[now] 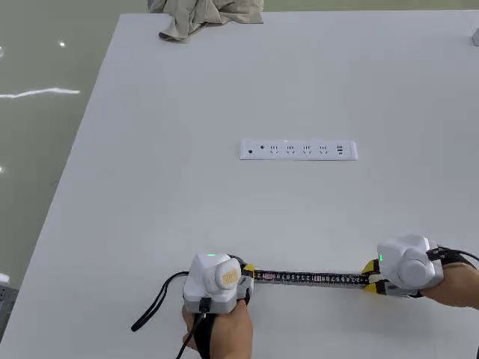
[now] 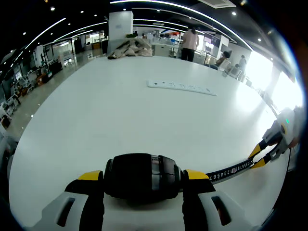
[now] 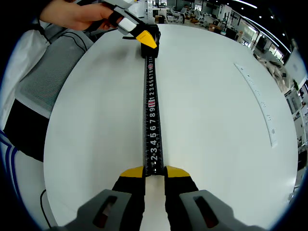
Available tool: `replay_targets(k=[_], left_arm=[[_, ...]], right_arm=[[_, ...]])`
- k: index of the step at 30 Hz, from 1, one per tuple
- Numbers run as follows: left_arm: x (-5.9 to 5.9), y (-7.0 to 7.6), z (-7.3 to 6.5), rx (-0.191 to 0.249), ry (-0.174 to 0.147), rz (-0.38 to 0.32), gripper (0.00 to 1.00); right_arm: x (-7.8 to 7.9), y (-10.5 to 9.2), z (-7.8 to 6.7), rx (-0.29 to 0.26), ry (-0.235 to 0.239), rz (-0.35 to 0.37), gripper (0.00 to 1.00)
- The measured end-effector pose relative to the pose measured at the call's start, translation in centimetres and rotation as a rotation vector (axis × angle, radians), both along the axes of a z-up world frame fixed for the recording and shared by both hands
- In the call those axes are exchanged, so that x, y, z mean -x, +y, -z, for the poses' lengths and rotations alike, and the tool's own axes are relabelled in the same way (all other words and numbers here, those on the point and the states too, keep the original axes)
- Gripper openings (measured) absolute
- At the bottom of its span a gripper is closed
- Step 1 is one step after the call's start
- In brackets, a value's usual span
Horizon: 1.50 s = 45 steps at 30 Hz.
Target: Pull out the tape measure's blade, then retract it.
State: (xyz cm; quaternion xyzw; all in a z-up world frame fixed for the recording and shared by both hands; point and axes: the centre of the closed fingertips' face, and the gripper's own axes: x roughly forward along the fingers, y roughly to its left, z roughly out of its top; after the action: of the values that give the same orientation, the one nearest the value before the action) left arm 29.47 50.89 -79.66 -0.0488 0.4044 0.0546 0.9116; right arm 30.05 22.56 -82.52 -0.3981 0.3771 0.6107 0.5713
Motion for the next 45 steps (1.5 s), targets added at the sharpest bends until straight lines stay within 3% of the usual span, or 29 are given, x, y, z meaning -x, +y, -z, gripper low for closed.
replay_targets(k=[15, 45], left_arm=[[0.0, 0.0, 0.0, -0.002, 0.009, 0.007, 0.62], [0.0, 0.0, 0.0, 0.001, 0.008, 0.009, 0.62]], right_arm=[[-0.3, 0.8, -0.1, -0.014, -0.077, -0.042, 0.14], [-0.3, 4.3, -0.1, -0.062, -0.137, -0.057, 0.14]])
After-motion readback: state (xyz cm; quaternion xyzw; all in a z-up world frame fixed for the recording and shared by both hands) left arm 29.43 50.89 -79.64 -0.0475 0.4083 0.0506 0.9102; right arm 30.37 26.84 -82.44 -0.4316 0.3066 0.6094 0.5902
